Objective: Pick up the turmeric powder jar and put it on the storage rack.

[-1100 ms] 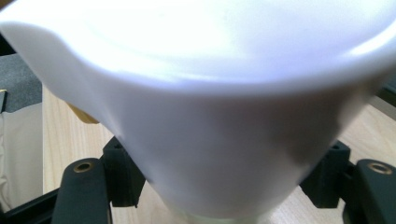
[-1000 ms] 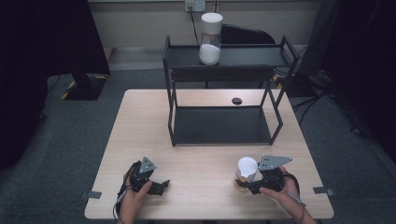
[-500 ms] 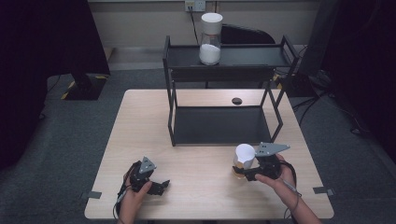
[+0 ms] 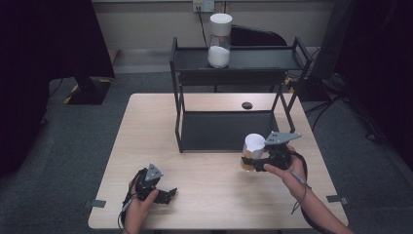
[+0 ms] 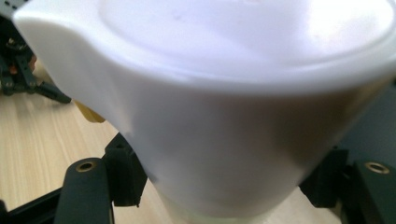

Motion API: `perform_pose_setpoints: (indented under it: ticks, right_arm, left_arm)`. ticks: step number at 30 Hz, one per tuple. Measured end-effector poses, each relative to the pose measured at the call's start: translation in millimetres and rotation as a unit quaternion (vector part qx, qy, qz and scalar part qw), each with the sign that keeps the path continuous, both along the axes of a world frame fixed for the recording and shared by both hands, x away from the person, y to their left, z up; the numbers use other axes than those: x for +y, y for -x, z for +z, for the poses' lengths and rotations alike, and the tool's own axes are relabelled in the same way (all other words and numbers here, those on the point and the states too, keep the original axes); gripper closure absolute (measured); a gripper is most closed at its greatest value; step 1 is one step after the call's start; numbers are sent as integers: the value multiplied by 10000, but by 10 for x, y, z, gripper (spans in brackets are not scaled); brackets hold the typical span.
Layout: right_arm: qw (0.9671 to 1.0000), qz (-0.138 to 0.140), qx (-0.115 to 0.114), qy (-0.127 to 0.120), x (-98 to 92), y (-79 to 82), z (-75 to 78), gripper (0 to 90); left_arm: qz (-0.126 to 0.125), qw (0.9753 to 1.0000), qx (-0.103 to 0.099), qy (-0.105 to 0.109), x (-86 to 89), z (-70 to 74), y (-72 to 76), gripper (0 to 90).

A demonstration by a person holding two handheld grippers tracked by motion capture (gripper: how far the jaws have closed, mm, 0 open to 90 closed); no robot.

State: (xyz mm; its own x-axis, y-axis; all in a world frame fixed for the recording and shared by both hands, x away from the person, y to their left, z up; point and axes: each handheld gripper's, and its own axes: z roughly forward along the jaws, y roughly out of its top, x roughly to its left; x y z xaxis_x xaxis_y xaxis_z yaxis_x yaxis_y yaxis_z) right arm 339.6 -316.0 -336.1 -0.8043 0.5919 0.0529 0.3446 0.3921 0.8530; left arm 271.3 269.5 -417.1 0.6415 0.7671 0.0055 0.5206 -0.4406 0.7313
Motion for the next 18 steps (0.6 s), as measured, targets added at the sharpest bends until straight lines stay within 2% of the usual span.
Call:
perform_pose_setpoints:
  ticks: [6,12,18]
  right_arm:
    - [9999,-66,-30,76,48,-98,143,302]
    - [9998,-179,4,2,52,-201,301,302]
    - [9996,-262,-101,33,62,-281,523,302]
  left_arm:
    - [-2,10000,0,-3,0,1,-1,0]
    - [-2,10000,2,-2,0,1,-1,0]
    - [-1,10000,1,-3,0,1,-1,0]
